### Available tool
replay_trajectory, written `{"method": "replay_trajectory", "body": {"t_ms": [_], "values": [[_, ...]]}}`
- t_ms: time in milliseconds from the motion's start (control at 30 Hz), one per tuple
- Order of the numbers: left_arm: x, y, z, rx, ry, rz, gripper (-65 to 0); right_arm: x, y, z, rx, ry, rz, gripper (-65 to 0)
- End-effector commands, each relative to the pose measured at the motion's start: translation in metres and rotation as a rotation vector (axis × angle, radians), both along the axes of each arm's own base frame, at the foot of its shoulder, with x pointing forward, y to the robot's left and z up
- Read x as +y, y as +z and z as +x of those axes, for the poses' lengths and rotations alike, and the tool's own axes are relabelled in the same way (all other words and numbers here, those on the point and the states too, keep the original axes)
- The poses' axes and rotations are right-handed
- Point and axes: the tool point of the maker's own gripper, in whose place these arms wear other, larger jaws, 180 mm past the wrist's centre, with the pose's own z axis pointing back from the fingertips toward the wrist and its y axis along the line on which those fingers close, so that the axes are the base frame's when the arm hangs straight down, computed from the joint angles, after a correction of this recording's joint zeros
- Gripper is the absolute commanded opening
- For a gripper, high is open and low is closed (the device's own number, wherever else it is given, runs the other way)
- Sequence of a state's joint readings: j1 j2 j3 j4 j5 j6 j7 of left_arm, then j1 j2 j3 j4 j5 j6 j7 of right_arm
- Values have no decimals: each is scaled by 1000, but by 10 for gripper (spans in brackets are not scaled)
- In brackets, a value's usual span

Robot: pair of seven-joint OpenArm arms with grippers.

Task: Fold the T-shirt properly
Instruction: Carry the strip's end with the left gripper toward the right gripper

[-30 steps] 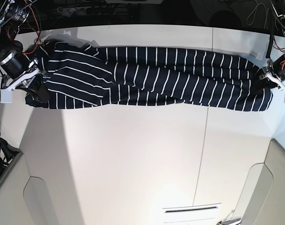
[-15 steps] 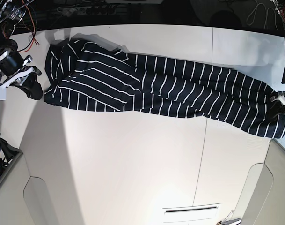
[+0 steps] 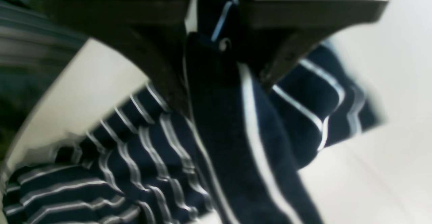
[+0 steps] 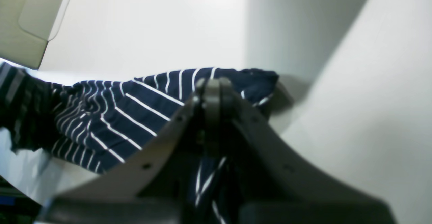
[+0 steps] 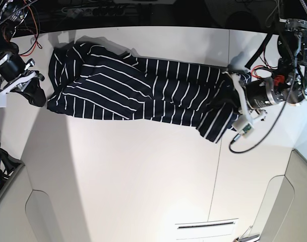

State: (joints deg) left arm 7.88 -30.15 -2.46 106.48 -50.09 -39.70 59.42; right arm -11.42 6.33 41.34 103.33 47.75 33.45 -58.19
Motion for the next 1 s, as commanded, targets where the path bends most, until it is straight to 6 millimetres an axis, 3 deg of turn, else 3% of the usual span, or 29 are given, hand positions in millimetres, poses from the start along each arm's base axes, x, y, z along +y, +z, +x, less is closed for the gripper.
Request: {"method": "replay_trajectory", "body": {"t_ms": [0, 67, 167, 200, 267, 333, 400, 733, 967], "values": [[-8, 10, 4, -40, -25, -15, -650, -3, 14, 6, -52, 1, -11, -650], [-22, 2, -1, -30, -56, -14, -626, -4, 14, 6, -52, -2, -12, -650], [-36, -2, 0, -48, -59, -26, -440, -5, 14, 5, -47, 3, -17, -650], [-39, -2, 2, -52, -40, -38, -360, -5, 14, 5, -44, 9, -18, -619], [-47, 3, 6, -71, -16, -80, -262, -8, 15, 4, -38, 21, -26, -468], [-54, 6, 8, -81, -7, -115, -257, -11, 16, 3, -32, 25, -42, -343], [-63, 8, 8, -81, -3, -151, -257, -16, 13, 1, -15, 26, -61, -276], [-100, 20, 6, -65, 10, -309, -257, -17, -38, -25, 127, -8, 77, -266], [-99, 14, 3, -38, -1, -280, -257, -7, -48, -27, 144, 6, 147, -266]]}}
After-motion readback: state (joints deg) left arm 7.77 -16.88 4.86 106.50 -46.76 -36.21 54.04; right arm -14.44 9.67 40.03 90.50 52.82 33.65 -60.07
